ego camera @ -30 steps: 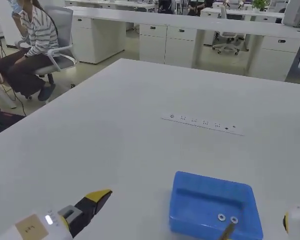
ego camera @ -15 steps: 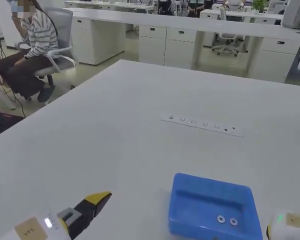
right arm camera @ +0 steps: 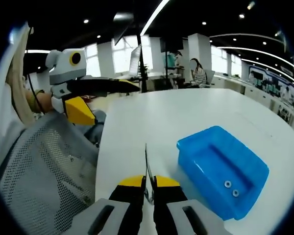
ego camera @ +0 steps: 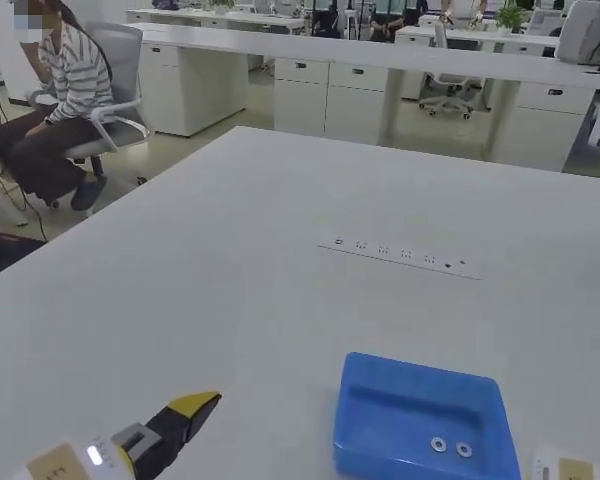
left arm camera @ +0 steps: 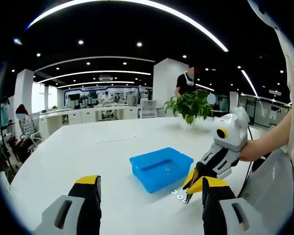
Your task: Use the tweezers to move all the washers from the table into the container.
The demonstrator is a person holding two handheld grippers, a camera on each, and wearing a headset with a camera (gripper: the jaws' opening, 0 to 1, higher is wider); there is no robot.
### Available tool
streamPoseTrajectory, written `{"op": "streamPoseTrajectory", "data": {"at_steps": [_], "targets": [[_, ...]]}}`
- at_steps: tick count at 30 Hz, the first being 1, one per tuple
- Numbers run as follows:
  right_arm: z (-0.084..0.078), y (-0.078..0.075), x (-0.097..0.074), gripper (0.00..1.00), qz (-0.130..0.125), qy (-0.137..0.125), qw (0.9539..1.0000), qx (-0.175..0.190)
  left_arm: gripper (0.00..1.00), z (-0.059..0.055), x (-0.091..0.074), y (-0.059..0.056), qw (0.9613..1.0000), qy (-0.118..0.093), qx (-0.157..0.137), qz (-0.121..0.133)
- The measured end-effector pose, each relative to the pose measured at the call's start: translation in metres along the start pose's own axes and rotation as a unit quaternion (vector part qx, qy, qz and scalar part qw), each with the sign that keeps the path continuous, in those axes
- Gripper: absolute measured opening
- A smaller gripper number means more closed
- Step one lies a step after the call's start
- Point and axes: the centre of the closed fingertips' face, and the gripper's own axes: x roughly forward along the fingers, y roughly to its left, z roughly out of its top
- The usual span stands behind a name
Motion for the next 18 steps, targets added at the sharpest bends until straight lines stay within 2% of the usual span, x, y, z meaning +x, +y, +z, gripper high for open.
{"op": "streamPoseTrajectory", "data": {"at_steps": [5,12,18], "targets": [[0.0,-0.01,-0.005,0.02,-0.016,-0.014,0.998,0.059,0.86,0.001,-0.001,0.001,1.0,-0.002,-0.002,0.003],[0.011,-0.012,-0.017,0.02,-0.014,-0.03,0.9957,0.086,0.86,0.001,-0.001,0.001,1.0,-0.003,-0.001,0.003],[0.027,-0.021,-0.027,0.03,-0.026,-0.051,0.9934,0.099,0.86,0.0,-0.001,0.0,1.0,-0.002,-0.001,0.003]]}}
